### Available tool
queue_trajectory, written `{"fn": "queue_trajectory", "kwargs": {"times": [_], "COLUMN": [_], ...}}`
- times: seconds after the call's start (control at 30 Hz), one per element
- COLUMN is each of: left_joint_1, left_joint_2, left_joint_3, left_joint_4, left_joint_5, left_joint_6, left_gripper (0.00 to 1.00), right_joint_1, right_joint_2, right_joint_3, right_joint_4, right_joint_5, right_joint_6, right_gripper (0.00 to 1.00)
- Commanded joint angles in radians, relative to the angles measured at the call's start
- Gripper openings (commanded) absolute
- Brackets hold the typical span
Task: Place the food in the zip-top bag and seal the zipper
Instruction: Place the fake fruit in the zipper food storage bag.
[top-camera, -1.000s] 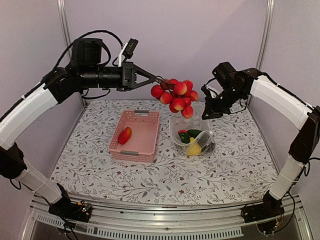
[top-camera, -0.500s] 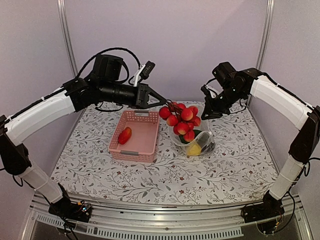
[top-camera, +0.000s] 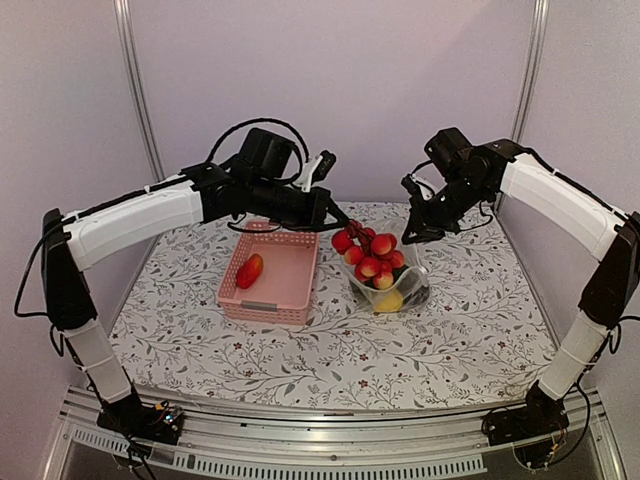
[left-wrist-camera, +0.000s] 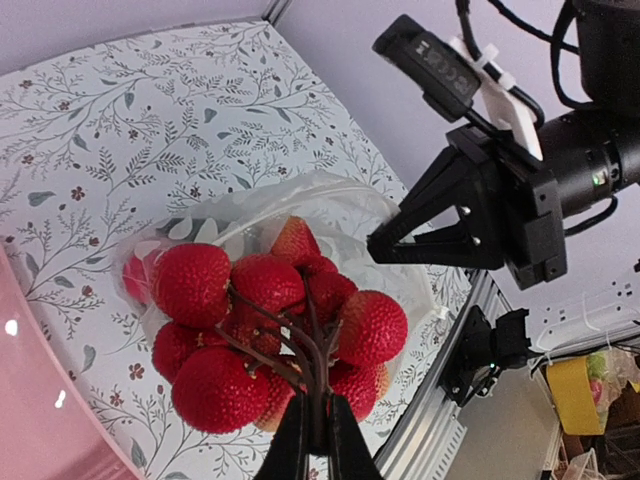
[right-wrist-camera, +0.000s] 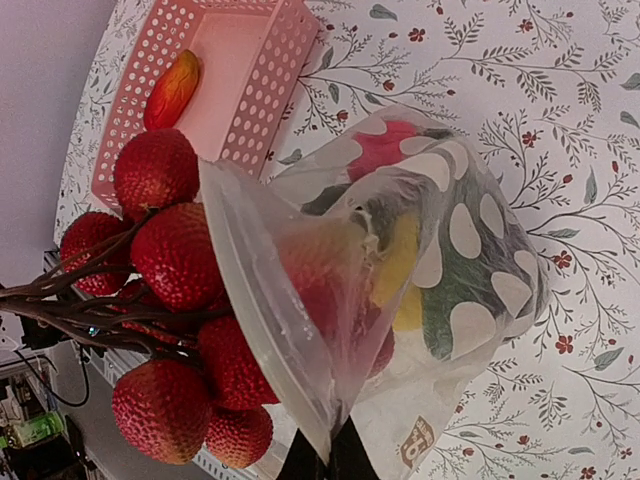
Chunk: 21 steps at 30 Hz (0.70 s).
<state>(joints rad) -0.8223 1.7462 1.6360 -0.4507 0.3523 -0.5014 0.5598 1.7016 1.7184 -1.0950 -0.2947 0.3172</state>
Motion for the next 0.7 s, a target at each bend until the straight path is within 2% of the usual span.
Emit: {"fn": "queue_trajectory", "kwargs": {"times": [0.0, 0.27, 0.43, 0.67], "left_joint_1": [-0.012, -0.026, -0.099, -0.204], "left_joint_2": [0.040, 0.139, 0.173, 0.084], "left_joint_3": [0.076, 0.192, 0.306, 0.264], "left_joint_4": [-0.008, -0.040, -0.121, -0.131], "left_joint_5": [-0.087, -0.149, -0.168, -0.265], "left_joint_6": [-0.060, -0.112, 0.017, 0.192], "left_gripper": [0.00, 0.00, 0.00, 0.00], "right_joint_1": [-0.003, -0.003, -0.008, -0.032], "right_joint_2": [-0.046, -0.052, -0.055, -0.062], "right_joint_3": [-0.023, -0.028, -0.029, -0.022], "right_joint_4": [0.017, 0.031, 0.045, 0.047], "right_joint_5": [-0.022, -0.043, -0.033, -0.019], "right_joint_6": [0.002, 0.012, 0.044, 0.070], "right_gripper": [0.00, 0.00, 0.00, 0.00]}}
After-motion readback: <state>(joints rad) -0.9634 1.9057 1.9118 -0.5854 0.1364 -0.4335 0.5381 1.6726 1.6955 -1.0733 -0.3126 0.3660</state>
